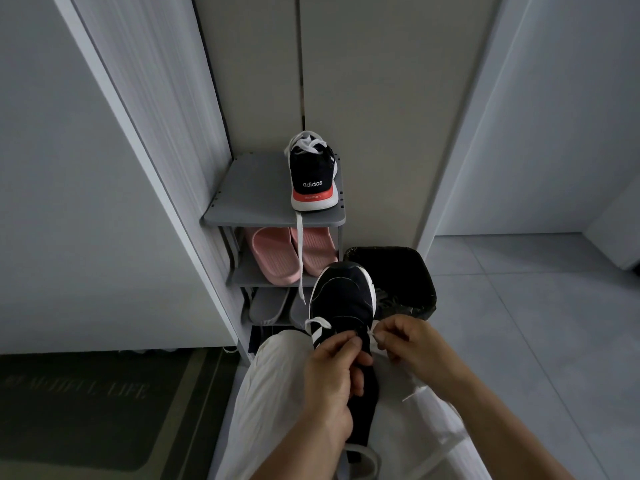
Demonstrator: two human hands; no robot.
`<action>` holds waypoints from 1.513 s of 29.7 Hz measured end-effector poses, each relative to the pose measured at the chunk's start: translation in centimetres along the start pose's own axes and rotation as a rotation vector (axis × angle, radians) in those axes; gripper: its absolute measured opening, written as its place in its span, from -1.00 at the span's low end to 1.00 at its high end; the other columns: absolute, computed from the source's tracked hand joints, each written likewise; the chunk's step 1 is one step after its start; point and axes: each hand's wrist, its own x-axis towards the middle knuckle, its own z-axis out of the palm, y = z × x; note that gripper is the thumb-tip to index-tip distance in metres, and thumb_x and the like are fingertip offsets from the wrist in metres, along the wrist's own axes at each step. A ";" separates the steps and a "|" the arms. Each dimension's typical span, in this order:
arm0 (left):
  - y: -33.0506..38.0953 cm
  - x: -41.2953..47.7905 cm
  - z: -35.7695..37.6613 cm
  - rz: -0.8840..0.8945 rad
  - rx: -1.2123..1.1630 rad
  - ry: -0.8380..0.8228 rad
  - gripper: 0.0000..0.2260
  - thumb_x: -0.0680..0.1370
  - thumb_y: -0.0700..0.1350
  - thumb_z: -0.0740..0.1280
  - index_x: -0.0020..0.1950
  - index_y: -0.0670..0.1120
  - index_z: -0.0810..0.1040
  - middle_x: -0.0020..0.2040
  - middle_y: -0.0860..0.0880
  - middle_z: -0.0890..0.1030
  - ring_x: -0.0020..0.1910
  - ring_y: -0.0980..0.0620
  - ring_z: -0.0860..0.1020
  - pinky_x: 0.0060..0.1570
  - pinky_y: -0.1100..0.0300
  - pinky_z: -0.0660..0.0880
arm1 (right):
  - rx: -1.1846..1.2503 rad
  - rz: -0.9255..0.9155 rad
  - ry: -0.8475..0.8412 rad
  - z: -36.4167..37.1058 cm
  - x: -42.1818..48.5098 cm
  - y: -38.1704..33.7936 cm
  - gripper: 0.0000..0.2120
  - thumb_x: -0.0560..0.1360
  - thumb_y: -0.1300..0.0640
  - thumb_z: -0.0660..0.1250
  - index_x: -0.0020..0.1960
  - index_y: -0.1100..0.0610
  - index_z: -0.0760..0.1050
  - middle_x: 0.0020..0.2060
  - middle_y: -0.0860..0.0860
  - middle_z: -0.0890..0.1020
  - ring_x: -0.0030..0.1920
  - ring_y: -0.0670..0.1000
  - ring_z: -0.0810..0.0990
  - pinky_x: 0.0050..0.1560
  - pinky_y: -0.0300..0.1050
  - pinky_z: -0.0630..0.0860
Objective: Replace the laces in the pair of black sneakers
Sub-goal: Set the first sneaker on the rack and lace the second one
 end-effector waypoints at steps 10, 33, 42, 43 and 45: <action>-0.4 -0.5 -0.8 -0.022 -0.012 -0.016 -0.89 0.52 -0.26 0.31 -0.03 -0.11 0.59 -0.49 -0.03 0.54 -0.64 0.11 0.31 -0.61 0.31 0.23 | 0.068 -0.015 -0.051 0.1 -0.2 0.5 -0.85 0.52 0.27 0.29 -0.19 0.09 0.52 -0.36 -0.06 0.54 -0.43 -0.25 0.45 -0.32 -0.35 0.41; -0.8 -1.4 -1.1 0.071 0.054 -0.055 -0.86 0.53 -0.28 0.29 -0.02 -0.10 0.59 -0.48 -0.05 0.54 -0.63 0.12 0.34 -0.62 0.32 0.26 | 0.050 -0.030 -0.052 0.0 -0.6 0.5 -0.90 0.49 0.25 0.34 -0.19 0.12 0.55 -0.41 -0.13 0.55 -0.41 -0.26 0.47 -0.32 -0.40 0.41; -0.9 -2.1 -2.0 0.096 0.137 -0.188 -0.74 0.57 -0.25 0.23 0.15 0.08 0.48 -0.41 -0.06 0.58 -0.54 0.09 0.42 -0.53 0.28 0.36 | 0.096 -0.002 -0.045 0.3 -0.3 0.5 -0.90 0.48 0.24 0.35 -0.18 0.09 0.56 -0.38 -0.10 0.57 -0.37 -0.18 0.48 -0.27 -0.29 0.43; -0.7 -2.0 -1.9 0.084 0.108 -0.178 -0.74 0.57 -0.24 0.23 0.15 0.08 0.49 -0.40 -0.06 0.58 -0.55 0.09 0.42 -0.53 0.28 0.36 | 0.105 -0.011 -0.021 0.2 -0.3 0.4 -0.90 0.47 0.25 0.35 -0.19 0.09 0.56 -0.39 -0.09 0.57 -0.37 -0.17 0.48 -0.28 -0.29 0.43; -0.2 -1.7 -1.6 0.023 -0.001 -0.158 -0.77 0.57 -0.24 0.23 0.13 0.03 0.52 -0.41 -0.07 0.57 -0.57 0.09 0.39 -0.55 0.29 0.34 | 0.087 -0.044 0.043 0.0 -0.1 0.0 -0.90 0.46 0.24 0.36 -0.20 0.09 0.57 -0.38 -0.08 0.58 -0.36 -0.17 0.49 -0.29 -0.31 0.43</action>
